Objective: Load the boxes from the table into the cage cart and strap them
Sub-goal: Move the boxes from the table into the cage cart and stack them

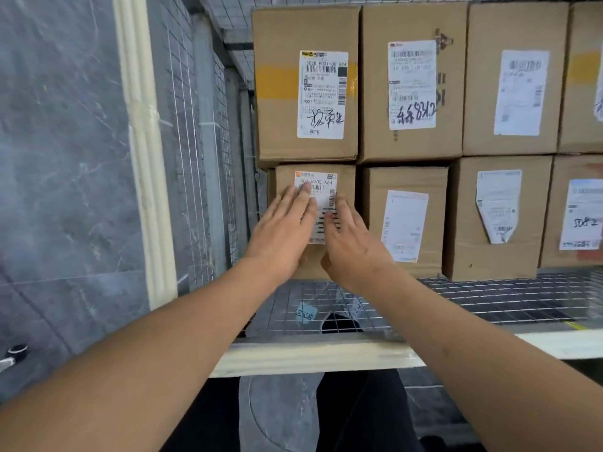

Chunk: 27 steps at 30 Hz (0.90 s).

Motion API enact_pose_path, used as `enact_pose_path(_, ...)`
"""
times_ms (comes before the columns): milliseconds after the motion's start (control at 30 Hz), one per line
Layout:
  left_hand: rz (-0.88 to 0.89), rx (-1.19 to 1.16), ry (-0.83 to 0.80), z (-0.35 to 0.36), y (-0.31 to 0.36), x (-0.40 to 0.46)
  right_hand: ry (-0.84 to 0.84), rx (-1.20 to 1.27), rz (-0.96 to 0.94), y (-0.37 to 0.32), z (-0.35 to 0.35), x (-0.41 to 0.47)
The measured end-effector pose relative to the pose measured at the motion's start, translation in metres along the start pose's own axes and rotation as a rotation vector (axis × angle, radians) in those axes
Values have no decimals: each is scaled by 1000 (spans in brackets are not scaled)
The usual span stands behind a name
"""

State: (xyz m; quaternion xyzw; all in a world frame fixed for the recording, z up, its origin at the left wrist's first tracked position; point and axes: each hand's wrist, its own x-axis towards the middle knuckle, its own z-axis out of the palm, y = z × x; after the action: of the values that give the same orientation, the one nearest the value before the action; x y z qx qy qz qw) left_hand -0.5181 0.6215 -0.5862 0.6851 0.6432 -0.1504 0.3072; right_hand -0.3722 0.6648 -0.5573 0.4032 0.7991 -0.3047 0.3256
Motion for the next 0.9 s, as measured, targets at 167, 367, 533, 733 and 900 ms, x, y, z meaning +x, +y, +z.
enact_pose_path(167, 66, 29, -94, -21, -2, -3, -32, 143, 14, 4, -7, 0)
enact_pose_path(367, 101, 80, -81, -81, 5, -31, 83, 121, 44, -1, -40, -33)
enact_pose_path(533, 121, 112, 31, -144, 18, -72, 252, 87, 73, -5, -83, -92)
enact_pose_path(733, 118, 132, 126, -228, 50, -127, 380, 136, 55, -11, -153, -185)
enact_pose_path(900, 131, 167, 232, -299, 84, -174, 505, 92, 36, -14, -208, -263)
